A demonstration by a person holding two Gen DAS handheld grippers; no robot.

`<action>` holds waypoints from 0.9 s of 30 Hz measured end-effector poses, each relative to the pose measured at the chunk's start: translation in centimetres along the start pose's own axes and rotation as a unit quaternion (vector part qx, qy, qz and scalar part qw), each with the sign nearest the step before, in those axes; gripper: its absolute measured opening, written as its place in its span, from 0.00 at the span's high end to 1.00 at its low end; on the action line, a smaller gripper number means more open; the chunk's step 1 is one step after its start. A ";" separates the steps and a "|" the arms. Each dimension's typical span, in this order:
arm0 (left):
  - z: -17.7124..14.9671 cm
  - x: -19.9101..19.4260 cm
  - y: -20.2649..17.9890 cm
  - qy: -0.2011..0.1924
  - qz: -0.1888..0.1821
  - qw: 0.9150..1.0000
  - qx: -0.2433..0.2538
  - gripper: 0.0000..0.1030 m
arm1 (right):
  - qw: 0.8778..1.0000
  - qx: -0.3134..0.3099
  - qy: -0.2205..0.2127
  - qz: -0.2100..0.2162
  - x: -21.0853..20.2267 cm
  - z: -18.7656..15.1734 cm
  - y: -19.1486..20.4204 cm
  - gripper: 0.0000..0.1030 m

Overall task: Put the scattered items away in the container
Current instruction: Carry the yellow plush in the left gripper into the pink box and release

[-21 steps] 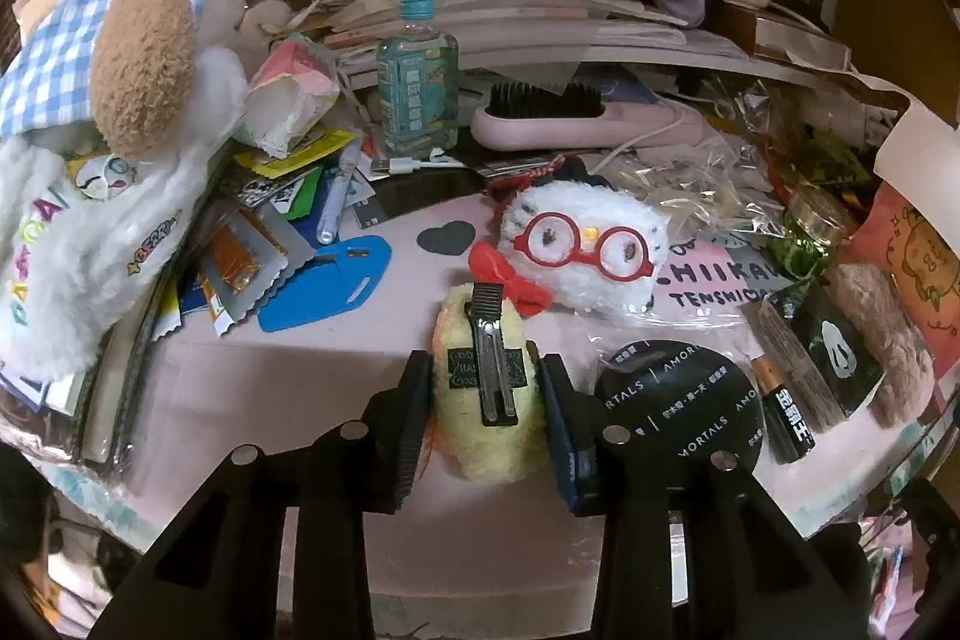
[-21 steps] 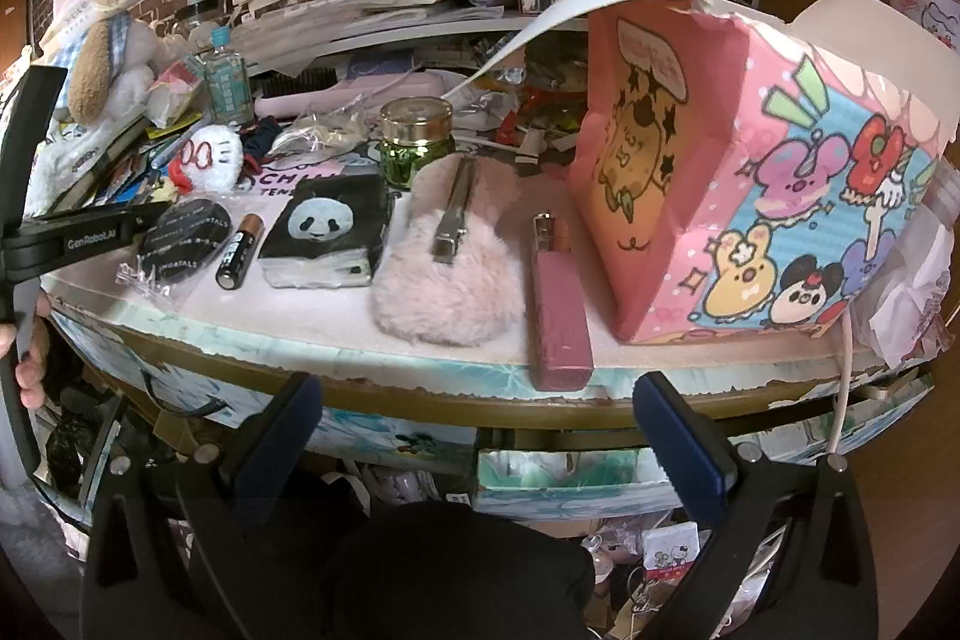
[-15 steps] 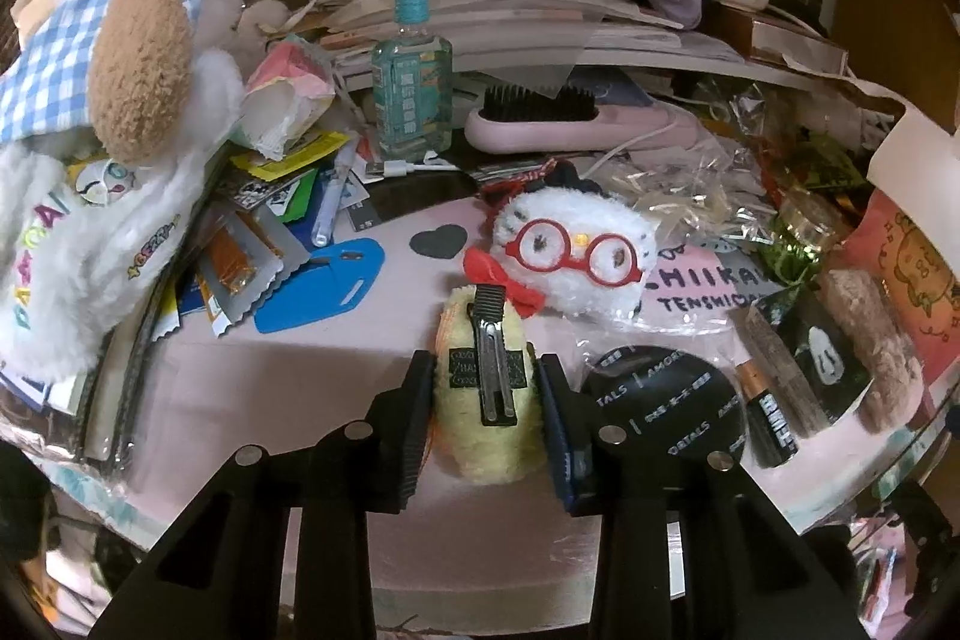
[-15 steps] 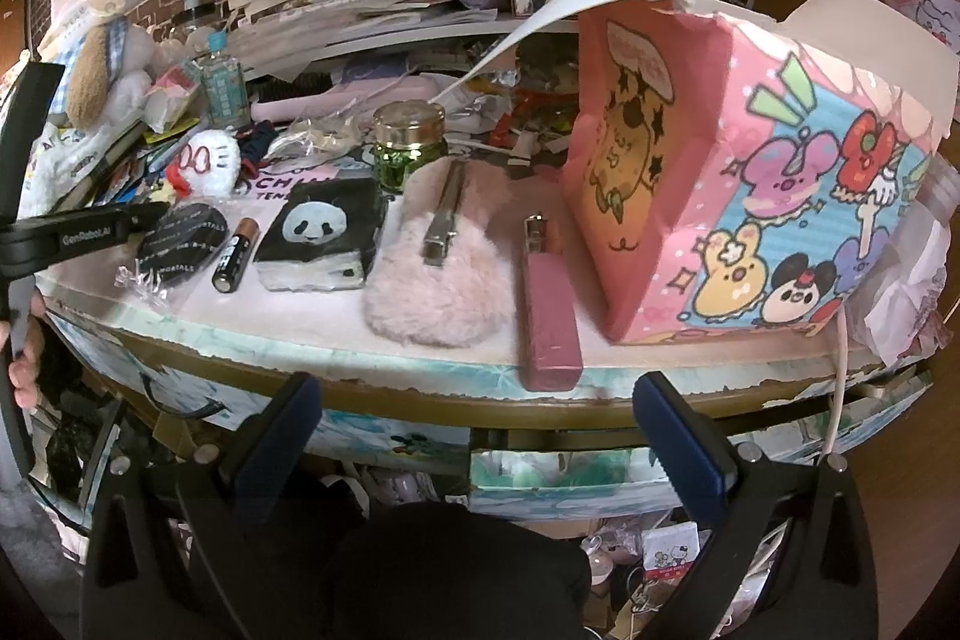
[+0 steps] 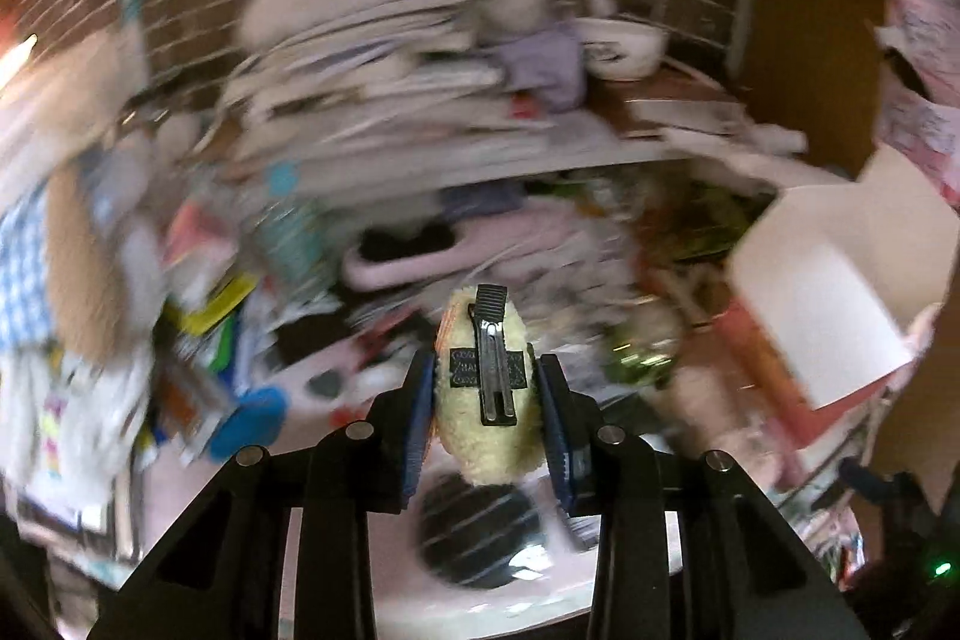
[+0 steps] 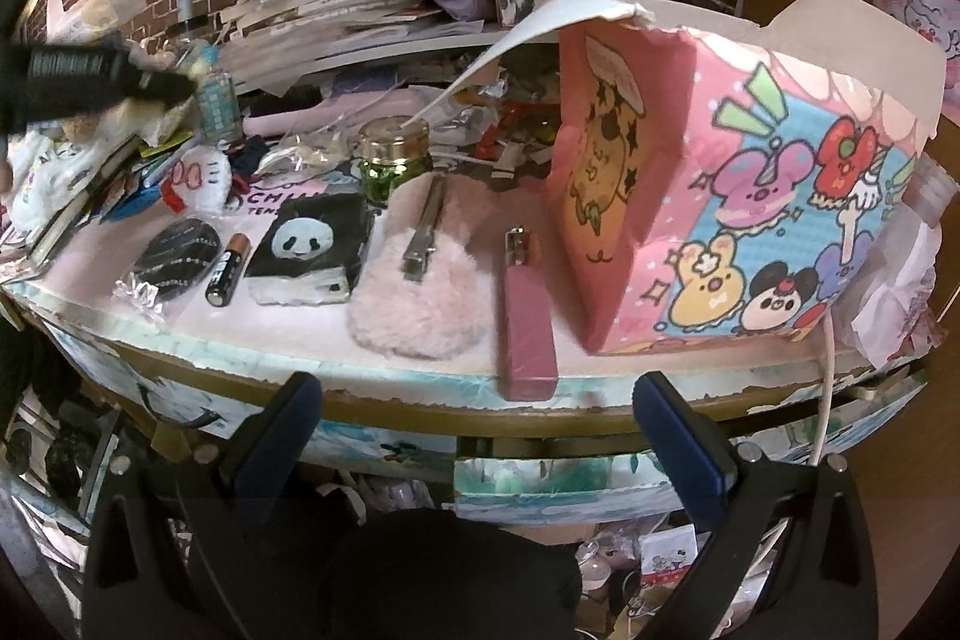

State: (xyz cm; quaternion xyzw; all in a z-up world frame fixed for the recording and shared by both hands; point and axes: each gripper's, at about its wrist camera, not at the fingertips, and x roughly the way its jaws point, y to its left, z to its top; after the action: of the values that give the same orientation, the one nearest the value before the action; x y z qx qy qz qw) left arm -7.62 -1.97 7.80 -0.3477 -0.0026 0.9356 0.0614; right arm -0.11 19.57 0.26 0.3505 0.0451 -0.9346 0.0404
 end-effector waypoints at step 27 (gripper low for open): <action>7.9 4.0 -24.1 0.115 -0.167 0.949 0.241 0.72 | 0.999 0.019 -0.012 -0.023 0.5 1.6 -1.9 0.00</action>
State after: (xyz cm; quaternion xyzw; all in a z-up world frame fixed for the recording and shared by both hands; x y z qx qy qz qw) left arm -13.05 22.75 12.30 -0.4222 0.1724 0.8384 0.2984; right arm -1.75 21.25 1.27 0.3388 0.0346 -0.9401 0.0124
